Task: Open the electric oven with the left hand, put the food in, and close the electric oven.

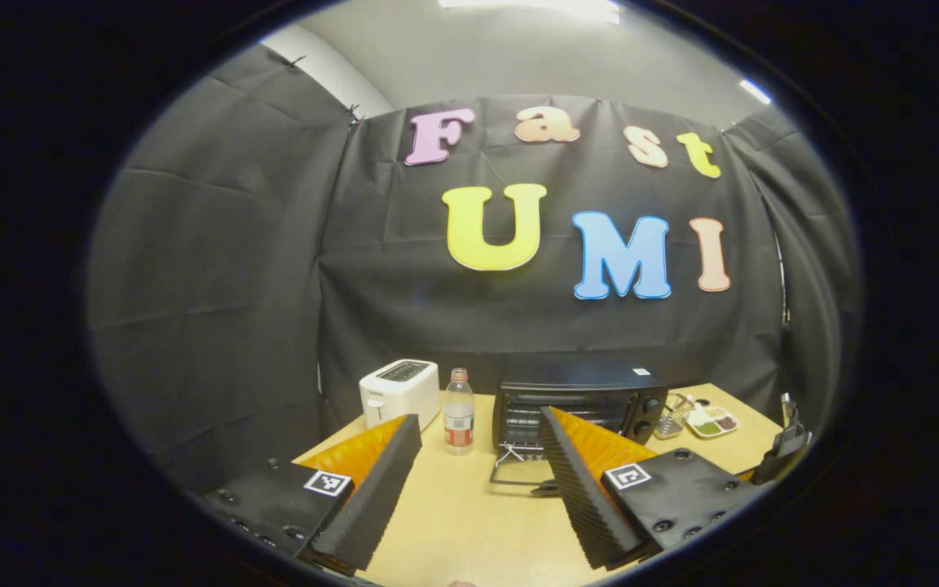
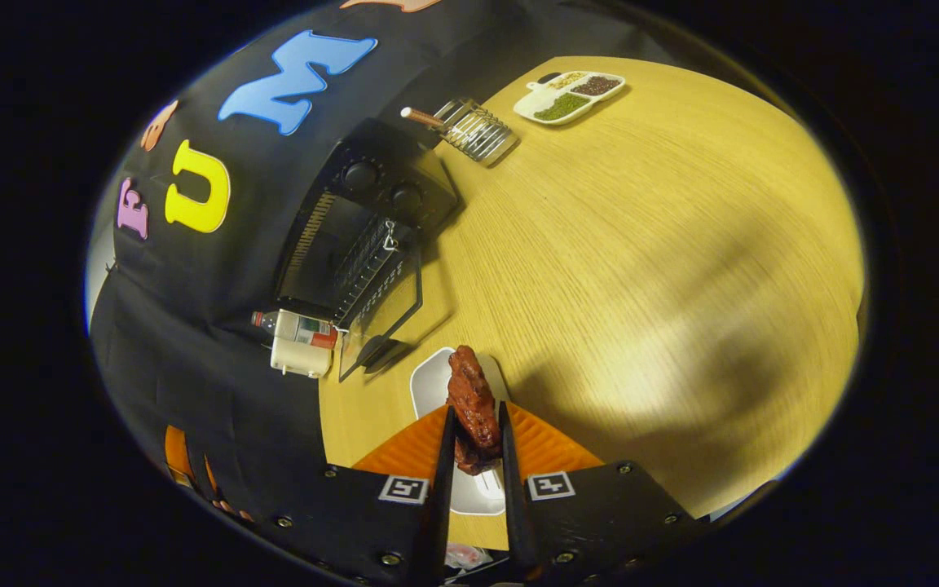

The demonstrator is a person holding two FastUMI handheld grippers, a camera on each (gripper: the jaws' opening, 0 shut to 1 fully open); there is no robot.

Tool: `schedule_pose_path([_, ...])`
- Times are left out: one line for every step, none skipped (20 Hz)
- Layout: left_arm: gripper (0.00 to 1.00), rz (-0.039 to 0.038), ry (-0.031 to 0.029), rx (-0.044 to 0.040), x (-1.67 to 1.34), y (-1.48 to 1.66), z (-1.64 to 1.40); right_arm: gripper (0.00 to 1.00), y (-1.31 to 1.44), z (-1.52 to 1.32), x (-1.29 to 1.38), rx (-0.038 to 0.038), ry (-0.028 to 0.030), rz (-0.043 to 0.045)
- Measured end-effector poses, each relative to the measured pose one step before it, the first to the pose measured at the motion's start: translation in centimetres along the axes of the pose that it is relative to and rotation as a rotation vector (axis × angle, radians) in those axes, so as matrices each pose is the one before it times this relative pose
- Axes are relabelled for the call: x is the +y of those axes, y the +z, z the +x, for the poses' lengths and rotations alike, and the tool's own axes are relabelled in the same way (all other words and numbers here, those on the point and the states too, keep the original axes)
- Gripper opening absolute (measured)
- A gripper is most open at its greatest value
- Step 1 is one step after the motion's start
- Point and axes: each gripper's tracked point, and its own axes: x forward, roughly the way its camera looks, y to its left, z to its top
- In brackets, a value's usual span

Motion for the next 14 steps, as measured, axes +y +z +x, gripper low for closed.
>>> schedule_pose_path([1.0,-0.00044,-0.00334,0.00293,-0.148,-0.18,0.14,0.29,0.271,-0.692,0.548,-0.02942,0.02029,0.01039])
schedule_pose_path([1.0,-0.00036,-0.00678,0.00256,-0.253,-0.181,0.001,0.14,0.39,0.744,0.241,-0.01308,-0.00802,-0.00512])
schedule_pose_path([1.0,0.003,-0.00221,-0.00288,0.006,0.091,0.046,0.13,0.032,-0.71,0.266,-0.00561,0.00263,-0.02428])
schedule_pose_path([1.0,0.00155,-0.00323,-0.00331,-0.131,0.029,0.23,0.13,0.117,0.043,0.285,-0.00278,0.00679,-0.02478])
schedule_pose_path([0.97,0.0002,-0.00568,-0.00059,-0.088,0.041,0.079,0.13,0.064,-0.255,0.113,0.00042,0.00004,-0.01239])
schedule_pose_path([1.0,0.00037,-0.00489,-0.00117,-0.104,-0.031,0.054,0.13,0.269,-0.266,0.179,-0.00432,-0.00687,0.00079])
schedule_pose_path([0.97,0.00039,-0.00279,-0.0045,-0.022,0.228,0.122,0.13,0.484,-0.207,0.338,-0.01078,-0.00406,0.00314])
schedule_pose_path([0.97,0.00076,0.00024,-0.00166,0.105,-0.067,0.282,0.13,0.404,-0.298,0.523,-0.00936,0.00446,-0.0015])
schedule_pose_path([1.0,0.00031,-0.00302,0.00277,0.003,-0.075,0.273,0.13,0.434,-0.374,0.571,-0.0124,0.0079,-0.00478])
schedule_pose_path([1.0,-0.00219,-0.00311,0.00478,-0.063,-0.323,0.133,0.13,0.535,-0.258,0.593,-0.01157,0.00892,-0.00682])
schedule_pose_path([0.97,-0.00384,-0.00323,0.00305,0.002,-0.124,0.225,0.13,0.462,-0.15,0.564,-0.00856,0.00657,-0.00613])
schedule_pose_path([0.97,-0.00551,-0.00378,0.0026,0.079,-0.034,0.26,0.13,0.596,-0.041,0.59,-0.01,0.00495,-0.00044])
schedule_pose_path([0.97,-0.00546,-0.00284,0.00205,0.039,-0.095,0.234,0.13,0.493,-0.032,0.646,-0.00785,0.00757,0.00365])
schedule_pose_path([1.0,-0.00525,-0.00207,0.00031,0.09,-0.195,0.299,0.13,0.584,0.109,0.647,-0.00999,0.00882,0.00782])
